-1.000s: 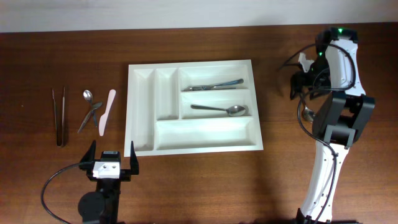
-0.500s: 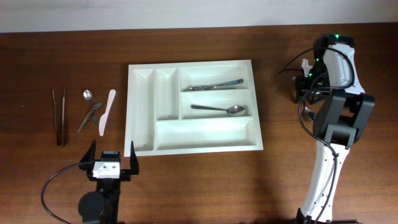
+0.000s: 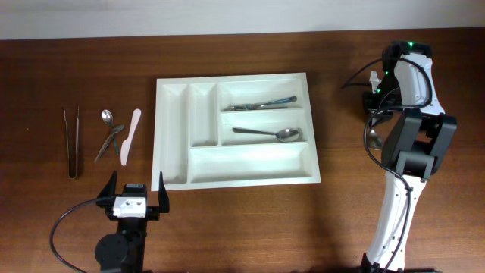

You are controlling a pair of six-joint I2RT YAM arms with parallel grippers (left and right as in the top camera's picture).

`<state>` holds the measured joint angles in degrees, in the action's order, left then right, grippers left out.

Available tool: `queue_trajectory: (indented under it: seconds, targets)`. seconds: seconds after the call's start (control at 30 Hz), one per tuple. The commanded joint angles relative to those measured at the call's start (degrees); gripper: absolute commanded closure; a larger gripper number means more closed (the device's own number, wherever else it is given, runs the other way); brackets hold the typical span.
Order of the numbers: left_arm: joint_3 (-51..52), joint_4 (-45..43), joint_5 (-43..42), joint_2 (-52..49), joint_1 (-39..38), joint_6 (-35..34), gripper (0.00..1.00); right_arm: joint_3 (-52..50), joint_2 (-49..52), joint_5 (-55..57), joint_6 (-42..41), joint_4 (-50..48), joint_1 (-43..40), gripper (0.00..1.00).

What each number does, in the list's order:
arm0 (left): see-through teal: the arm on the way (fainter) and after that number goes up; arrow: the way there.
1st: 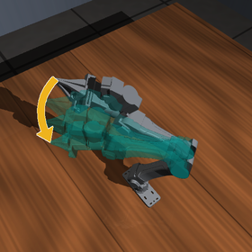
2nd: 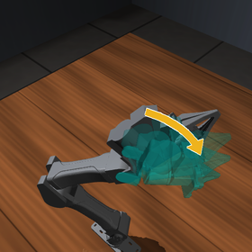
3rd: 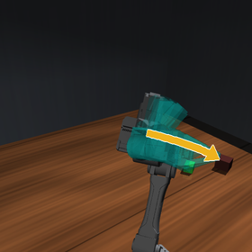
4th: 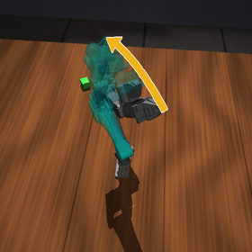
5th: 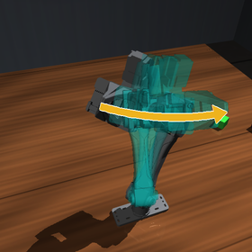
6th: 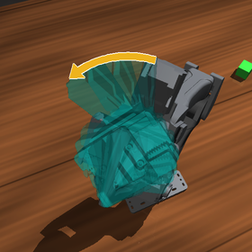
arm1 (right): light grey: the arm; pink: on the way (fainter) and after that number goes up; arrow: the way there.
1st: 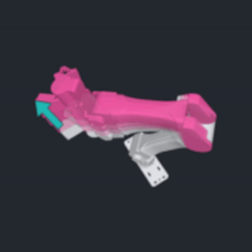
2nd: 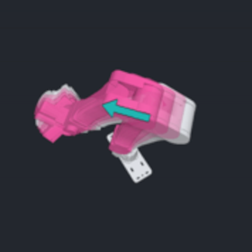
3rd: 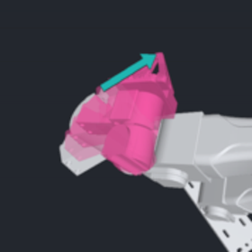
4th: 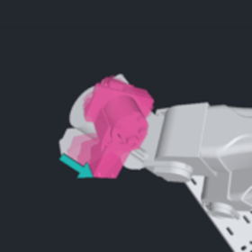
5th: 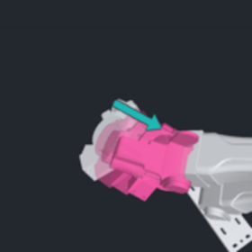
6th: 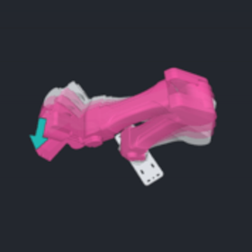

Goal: Pack container
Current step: 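Lower the right gripper and grasp a steel knife from the pile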

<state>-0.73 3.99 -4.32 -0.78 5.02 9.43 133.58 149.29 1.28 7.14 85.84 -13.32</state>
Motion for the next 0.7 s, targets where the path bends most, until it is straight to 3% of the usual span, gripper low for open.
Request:
queue_trajectory:
  seconds: [0.0, 0.37, 0.67]
  targets:
    - [0.2, 0.2, -0.8, 0.5, 0.3, 0.5, 0.01, -1.3, 0.8, 0.9, -0.6, -1.3, -0.2, 0.96]
    - [0.2, 0.2, -0.8, 0.5, 0.3, 0.5, 0.01, -0.7, 0.8, 0.7, -0.6, -2.6, 0.1, 0.96]
    - [0.2, 0.2, -0.8, 0.5, 0.3, 0.5, 0.01, 5.7, 0.4, 0.7, -0.6, -2.0, 1.7, 0.96]
